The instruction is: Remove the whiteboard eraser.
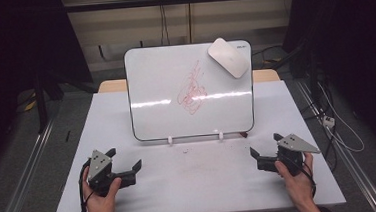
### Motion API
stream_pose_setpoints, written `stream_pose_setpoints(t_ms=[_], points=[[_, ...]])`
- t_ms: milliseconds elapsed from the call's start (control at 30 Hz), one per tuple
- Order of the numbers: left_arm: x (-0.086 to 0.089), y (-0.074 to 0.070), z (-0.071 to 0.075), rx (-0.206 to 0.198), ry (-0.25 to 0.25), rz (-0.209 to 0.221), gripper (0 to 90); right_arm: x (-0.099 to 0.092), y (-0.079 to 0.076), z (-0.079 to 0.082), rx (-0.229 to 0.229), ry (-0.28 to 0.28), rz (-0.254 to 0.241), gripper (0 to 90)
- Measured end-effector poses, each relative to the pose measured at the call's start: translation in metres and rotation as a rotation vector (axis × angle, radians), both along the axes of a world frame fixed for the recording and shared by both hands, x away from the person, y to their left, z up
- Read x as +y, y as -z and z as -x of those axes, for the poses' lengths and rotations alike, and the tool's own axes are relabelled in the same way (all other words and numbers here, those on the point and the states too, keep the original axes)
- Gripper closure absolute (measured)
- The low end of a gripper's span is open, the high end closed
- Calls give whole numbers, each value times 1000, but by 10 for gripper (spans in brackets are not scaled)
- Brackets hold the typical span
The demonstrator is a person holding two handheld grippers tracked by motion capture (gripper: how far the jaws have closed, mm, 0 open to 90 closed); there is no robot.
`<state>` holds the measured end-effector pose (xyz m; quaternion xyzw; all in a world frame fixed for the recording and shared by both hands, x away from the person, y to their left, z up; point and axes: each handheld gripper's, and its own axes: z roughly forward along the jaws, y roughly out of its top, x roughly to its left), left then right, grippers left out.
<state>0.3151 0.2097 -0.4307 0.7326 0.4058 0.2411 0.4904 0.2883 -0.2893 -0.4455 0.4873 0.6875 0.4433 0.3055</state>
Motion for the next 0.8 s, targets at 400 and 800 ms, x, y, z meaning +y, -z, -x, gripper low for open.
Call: stream_pose_setpoints(t_ms=[400,800], points=[[0,0,0,16,2,6,43,3,-1,-5,26,-11,-2,36],[-6,-6,6,-13,28,-26,43,13,-4,-7,31,-55,6,37]])
